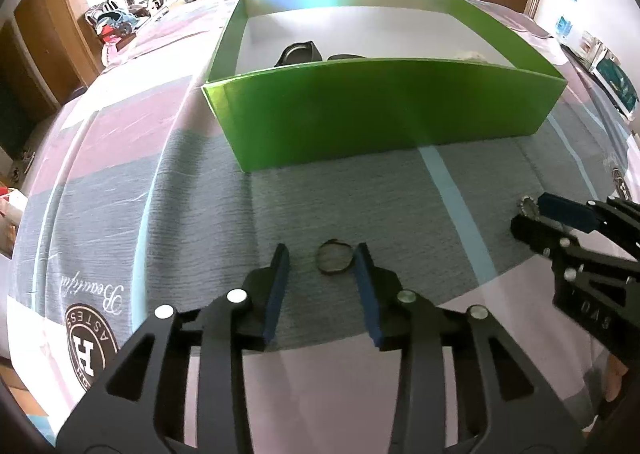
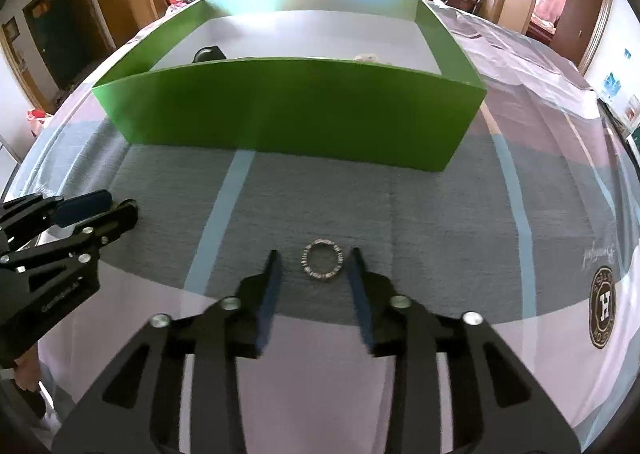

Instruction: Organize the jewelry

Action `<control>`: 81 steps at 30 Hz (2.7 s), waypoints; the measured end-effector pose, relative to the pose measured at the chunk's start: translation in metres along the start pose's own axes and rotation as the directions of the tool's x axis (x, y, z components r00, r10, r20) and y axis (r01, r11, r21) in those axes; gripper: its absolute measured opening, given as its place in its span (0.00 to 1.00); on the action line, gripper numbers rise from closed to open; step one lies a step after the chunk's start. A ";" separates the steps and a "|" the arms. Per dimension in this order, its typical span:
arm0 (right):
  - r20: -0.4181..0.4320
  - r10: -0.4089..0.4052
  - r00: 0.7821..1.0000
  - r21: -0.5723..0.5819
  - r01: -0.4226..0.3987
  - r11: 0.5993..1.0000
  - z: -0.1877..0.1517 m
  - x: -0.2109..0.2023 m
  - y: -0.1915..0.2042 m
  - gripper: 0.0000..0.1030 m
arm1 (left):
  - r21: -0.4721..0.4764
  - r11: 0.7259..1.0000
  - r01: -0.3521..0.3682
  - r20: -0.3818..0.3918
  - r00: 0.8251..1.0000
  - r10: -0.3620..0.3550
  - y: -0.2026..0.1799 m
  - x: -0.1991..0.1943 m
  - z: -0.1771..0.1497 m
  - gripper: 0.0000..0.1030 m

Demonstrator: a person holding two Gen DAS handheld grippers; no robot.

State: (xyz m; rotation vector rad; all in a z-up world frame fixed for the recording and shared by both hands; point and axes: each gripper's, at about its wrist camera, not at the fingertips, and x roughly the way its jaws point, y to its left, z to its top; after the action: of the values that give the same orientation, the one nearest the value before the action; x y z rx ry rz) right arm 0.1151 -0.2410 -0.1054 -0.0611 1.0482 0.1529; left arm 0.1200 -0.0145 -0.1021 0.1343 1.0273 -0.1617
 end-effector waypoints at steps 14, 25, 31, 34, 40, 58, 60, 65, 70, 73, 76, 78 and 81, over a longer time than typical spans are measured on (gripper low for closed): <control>0.007 -0.005 1.000 -0.004 0.005 1.000 -0.002 -0.001 0.000 0.44 | -0.017 1.000 -0.009 0.000 1.000 0.009 0.001 0.001 0.002 0.43; -0.026 0.153 0.988 -0.032 -0.154 0.988 -0.006 -0.009 0.011 0.44 | -0.028 1.000 -0.011 -0.004 1.000 0.011 0.004 0.002 0.002 0.48; -0.014 0.063 0.998 0.016 -0.063 0.998 -0.004 -0.008 -0.009 0.44 | -0.024 1.000 -0.007 -0.011 1.000 0.007 0.001 0.000 0.000 0.48; -0.017 0.045 0.999 0.031 -0.045 0.999 -0.006 -0.005 -0.017 0.44 | -0.021 1.000 0.000 -0.015 1.000 -0.001 0.000 -0.001 -0.001 0.44; 0.008 0.112 0.994 0.004 -0.112 0.994 -0.004 -0.009 -0.008 0.44 | -0.011 1.000 0.007 -0.018 1.000 -0.007 -0.004 -0.001 0.000 0.44; 0.003 0.034 0.999 -0.030 -0.034 0.999 -0.001 -0.001 0.005 0.44 | -0.014 1.000 0.013 -0.013 1.000 -0.013 -0.002 0.000 -0.001 0.42; 0.004 0.043 0.999 -0.030 -0.043 0.999 -0.002 0.000 0.005 0.44 | -0.017 1.000 0.014 -0.013 1.000 -0.014 -0.002 0.000 -0.001 0.42; 0.008 0.061 0.998 -0.033 -0.061 0.998 -0.002 -0.001 0.007 0.44 | -0.013 1.000 0.018 -0.009 1.000 -0.018 -0.004 0.000 -0.001 0.37; 0.025 0.030 0.999 -0.020 -0.030 0.999 0.000 0.001 0.004 0.39 | -0.001 1.000 0.031 -0.003 1.000 -0.031 -0.007 -0.001 -0.001 0.28; 0.037 0.014 0.999 -0.025 -0.013 1.000 0.000 0.001 0.003 0.20 | -0.003 0.999 0.035 0.000 0.999 -0.035 -0.007 -0.001 -0.001 0.26; 0.041 0.016 0.999 -0.025 -0.015 1.000 0.000 0.001 0.002 0.20 | -0.003 0.999 0.038 0.007 0.999 -0.038 -0.007 0.000 0.001 0.19; 0.044 0.014 0.999 -0.015 -0.013 1.000 0.000 0.001 0.000 0.20 | -0.001 0.999 0.038 0.015 0.999 -0.038 -0.008 0.002 0.003 0.19; 0.046 -0.011 0.999 0.026 0.010 1.000 0.003 0.002 -0.010 0.20 | 0.000 0.999 0.036 0.023 0.999 -0.036 -0.010 0.005 0.008 0.19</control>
State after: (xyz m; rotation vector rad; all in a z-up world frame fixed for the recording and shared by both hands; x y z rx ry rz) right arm 0.1198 -0.2499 -0.1060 -0.0395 1.0031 0.1306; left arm 0.1269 -0.0259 -0.1029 0.1131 1.0069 -0.1957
